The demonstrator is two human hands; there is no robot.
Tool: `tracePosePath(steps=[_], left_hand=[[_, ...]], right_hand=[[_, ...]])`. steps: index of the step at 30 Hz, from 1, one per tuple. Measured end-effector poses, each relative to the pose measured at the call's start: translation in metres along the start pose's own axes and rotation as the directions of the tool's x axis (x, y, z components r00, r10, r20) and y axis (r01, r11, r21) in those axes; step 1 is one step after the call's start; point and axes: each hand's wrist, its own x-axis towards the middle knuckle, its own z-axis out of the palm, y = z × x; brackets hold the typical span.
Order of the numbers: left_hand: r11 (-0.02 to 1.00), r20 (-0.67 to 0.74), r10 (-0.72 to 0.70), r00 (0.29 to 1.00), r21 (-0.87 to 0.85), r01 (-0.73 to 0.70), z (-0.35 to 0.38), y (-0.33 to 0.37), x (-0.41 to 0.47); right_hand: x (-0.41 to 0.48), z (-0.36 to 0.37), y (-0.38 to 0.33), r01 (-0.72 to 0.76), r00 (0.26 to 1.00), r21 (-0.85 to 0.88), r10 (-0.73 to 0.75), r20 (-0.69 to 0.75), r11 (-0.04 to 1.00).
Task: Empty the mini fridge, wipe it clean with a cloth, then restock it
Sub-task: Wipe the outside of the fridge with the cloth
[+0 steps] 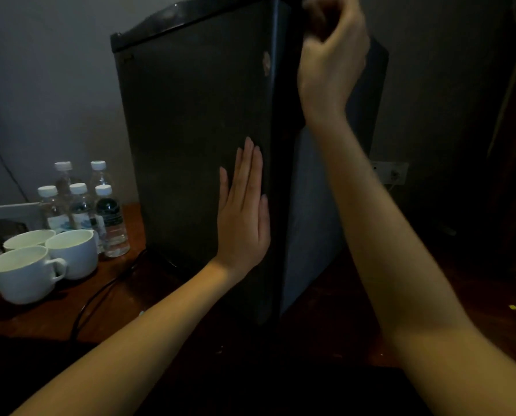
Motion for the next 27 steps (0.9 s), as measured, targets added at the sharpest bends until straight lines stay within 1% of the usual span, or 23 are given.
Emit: tracePosePath(steps=[2, 4, 5, 7, 8, 11, 12, 15, 18, 20, 22, 25, 27], left_hand=[[1.0, -0.003, 0.004, 1.0, 0.007, -0.004, 0.0, 0.0, 0.0], [1.0, -0.007, 0.005, 1.0, 0.004, -0.005, 0.0, -0.001, 0.0], [1.0, -0.01, 0.006, 1.0, 0.002, -0.006, 0.001, -0.001, 0.0], [1.0, -0.013, 0.004, 1.0, -0.003, -0.004, 0.001, -0.001, 0.0], [1.0, -0.012, 0.003, 1.0, -0.01, -0.003, 0.001, 0.0, 0.0], [1.0, -0.017, 0.003, 1.0, -0.014, -0.003, 0.001, 0.0, -0.001], [1.0, -0.018, 0.001, 1.0, -0.016, -0.001, 0.001, 0.001, 0.0], [1.0, -0.025, -0.004, 1.0, -0.011, 0.004, 0.001, 0.002, -0.001], [1.0, -0.034, -0.014, 0.999, 0.004, 0.015, 0.001, 0.004, -0.001], [1.0, -0.037, -0.021, 0.999, 0.012, 0.021, 0.001, 0.005, -0.001], [1.0, -0.037, -0.022, 0.999, 0.016, 0.023, 0.001, 0.005, -0.002], [0.999, -0.03, -0.02, 0.999, 0.025, 0.02, 0.001, 0.004, -0.002], [0.999, -0.028, -0.017, 0.999, 0.04, 0.018, 0.0, 0.004, -0.001]], right_hand=[[0.016, 0.004, -0.007, -0.033, 0.999, -0.013, 0.032, -0.03, 0.999], [0.012, -0.001, -0.009, -0.01, 0.999, -0.019, 0.01, -0.033, 1.0], [0.005, -0.006, -0.007, 0.017, 1.0, -0.003, -0.017, -0.022, 1.0], [-0.017, -0.015, 0.004, 0.056, 0.997, 0.026, -0.057, 0.045, 0.998], [-0.033, -0.021, 0.009, 0.033, 0.996, 0.014, -0.034, 0.087, 0.999], [-0.1, -0.048, 0.021, -0.139, 0.968, -0.07, 0.15, 0.201, 0.988], [-0.125, -0.06, 0.023, -0.169, 0.952, -0.113, 0.191, 0.237, 0.979], [-0.191, -0.094, 0.03, -0.184, 0.906, -0.196, 0.243, 0.346, 0.963], [-0.235, -0.117, 0.037, -0.191, 0.853, -0.295, 0.308, 0.422, 0.936], [-0.262, -0.131, 0.041, -0.2, 0.795, -0.375, 0.373, 0.477, 0.905], [-0.283, -0.143, 0.044, -0.215, 0.691, -0.477, 0.478, 0.542, 0.852], [-0.292, -0.152, 0.043, -0.174, 0.529, -0.605, 0.592, 0.608, 0.777], [-0.283, -0.152, 0.042, -0.147, 0.466, -0.645, 0.628, 0.623, 0.75]])
